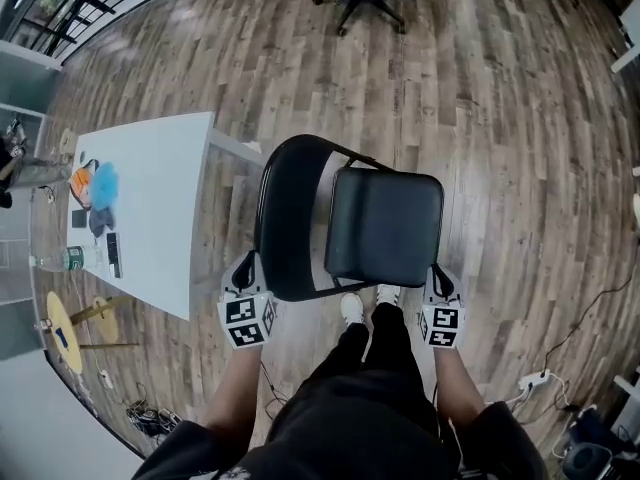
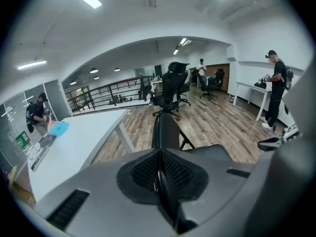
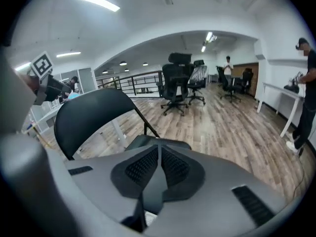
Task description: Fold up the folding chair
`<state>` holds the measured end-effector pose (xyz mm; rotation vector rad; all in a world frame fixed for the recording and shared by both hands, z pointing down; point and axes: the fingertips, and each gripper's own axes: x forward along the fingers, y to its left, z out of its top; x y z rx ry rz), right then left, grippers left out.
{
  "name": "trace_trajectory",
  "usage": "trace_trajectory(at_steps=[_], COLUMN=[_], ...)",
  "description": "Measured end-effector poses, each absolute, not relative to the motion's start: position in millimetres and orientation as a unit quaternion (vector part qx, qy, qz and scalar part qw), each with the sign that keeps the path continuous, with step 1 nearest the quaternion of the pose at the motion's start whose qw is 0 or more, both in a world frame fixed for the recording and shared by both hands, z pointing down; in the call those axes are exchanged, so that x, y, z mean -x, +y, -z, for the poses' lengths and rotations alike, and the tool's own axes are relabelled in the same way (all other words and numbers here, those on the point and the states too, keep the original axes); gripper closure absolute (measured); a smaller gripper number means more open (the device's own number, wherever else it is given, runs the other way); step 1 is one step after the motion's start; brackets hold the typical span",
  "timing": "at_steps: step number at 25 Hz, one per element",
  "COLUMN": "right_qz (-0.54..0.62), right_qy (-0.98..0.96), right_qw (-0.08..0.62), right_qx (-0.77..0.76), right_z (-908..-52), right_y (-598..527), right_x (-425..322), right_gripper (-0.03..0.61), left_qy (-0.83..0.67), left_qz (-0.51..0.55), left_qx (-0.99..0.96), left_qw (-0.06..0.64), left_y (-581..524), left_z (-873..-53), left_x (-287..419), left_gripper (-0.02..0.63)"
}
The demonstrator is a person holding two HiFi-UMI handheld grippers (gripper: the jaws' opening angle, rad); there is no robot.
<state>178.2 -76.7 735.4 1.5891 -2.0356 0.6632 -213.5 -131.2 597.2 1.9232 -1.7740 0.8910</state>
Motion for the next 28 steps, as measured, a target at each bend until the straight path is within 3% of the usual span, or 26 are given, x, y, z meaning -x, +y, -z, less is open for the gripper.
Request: trace_trajectory(at_steps=[1,3,5,12,21,28], right_qz=[-0.27,-0.324,-0.365,-0.481,-0.553,-0.635], right_qy=[-0.74,-0.732,-0.716,-0.68,-0.651,-0.666], right_qw=[0.234,0.235,0.243,0.294,0.289,0.174], right_qx=[-0.569,-0.552,-0.543,-0.469,-0.432,-0.351], right_z=[-752,-784,-814,-921,-1038,-1081], right_y=[-79,-80,-77,-53,-50,-55], right_x=[-180,-182,-187,-202,-223,-202], right_gripper=[0.547,0.433,0.385,0.271,0.238,0.188], left_qy=[-0.624,-0.604,-0.589,-0.552,-0.517,-0.499], left_qz=[-0.329,-0.356,-0.369,-0.385,-0.408,-0.416], left_qx=[-0.681,-0.681,-0.677,-0.673,-0.673,-0.68], left_qw=[0.195,0.212,0.239,0.308,0.335,0.341], left_y=[-131,-129,-127,-143,-160,-163], left_z=[-604,-618,-630,-669,-721,-745], left_x=[216,216,216,200,199,200], left_gripper=[0.607,0.484,0.413,0.29,0.276,0.282])
